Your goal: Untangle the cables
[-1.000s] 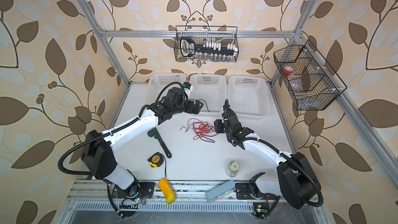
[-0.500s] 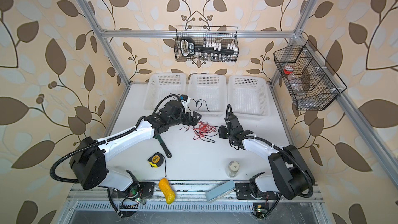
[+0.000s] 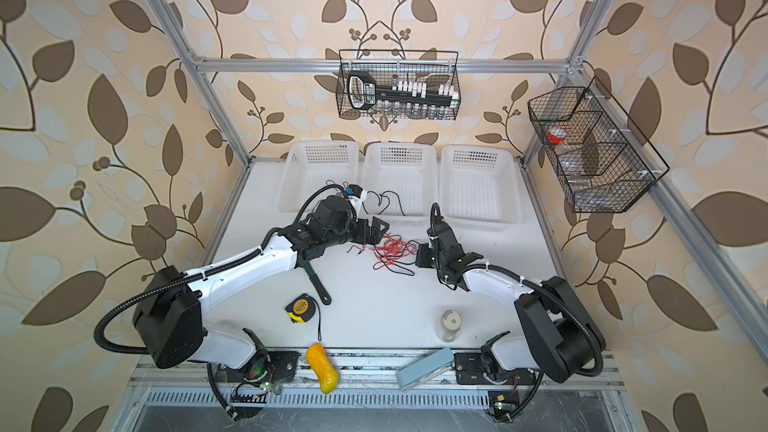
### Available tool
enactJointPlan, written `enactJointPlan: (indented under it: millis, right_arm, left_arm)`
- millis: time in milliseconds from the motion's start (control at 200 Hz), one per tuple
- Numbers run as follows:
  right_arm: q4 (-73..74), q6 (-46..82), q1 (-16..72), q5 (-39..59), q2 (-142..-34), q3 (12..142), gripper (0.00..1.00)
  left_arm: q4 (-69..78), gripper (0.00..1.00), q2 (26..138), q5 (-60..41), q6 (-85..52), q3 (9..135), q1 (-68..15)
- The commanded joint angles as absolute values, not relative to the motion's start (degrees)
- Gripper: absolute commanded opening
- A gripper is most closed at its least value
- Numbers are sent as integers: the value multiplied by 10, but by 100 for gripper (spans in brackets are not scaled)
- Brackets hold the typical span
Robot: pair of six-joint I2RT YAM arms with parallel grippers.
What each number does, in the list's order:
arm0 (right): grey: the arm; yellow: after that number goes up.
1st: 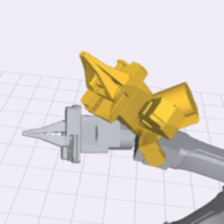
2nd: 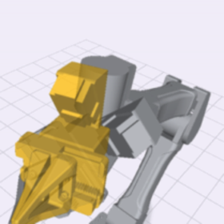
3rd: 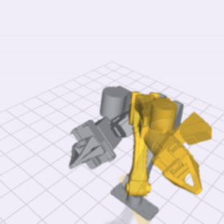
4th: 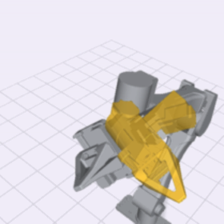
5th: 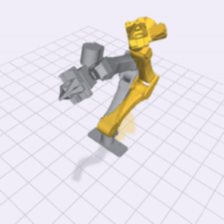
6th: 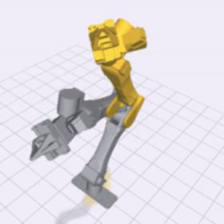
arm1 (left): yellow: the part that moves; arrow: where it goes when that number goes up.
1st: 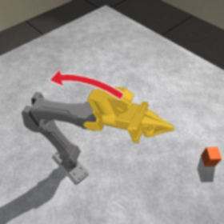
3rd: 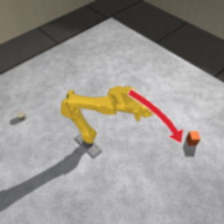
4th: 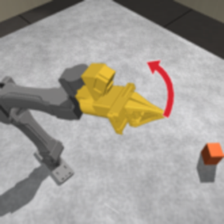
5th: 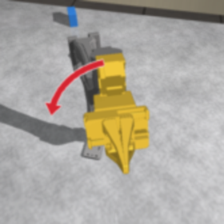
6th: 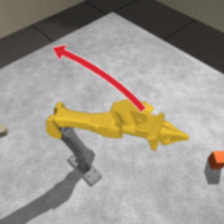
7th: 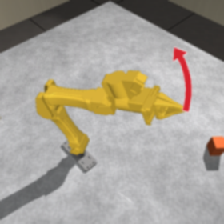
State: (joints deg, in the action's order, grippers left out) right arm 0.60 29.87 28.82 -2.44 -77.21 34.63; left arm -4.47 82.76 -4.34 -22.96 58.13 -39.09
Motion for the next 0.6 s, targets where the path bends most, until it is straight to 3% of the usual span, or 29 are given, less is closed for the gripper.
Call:
enactJointPlan:
  millis: [0,220,490,595]
  right_arm:
    - [-35,253,315,-79,-732,377,0]
    - [-72,191,342,-103,-639,401,0]
    - [-68,116,344,-1,-545,435,0]
    - [-73,118,345,-8,-536,456,0]
  left_arm:
    - [-27,99,800,-53,-234,577,-396]
    - [-26,99,799,-66,-233,579,-396]
    - [-28,99,799,-77,-224,595,-396]
    - [-25,99,796,-83,-224,597,-396]
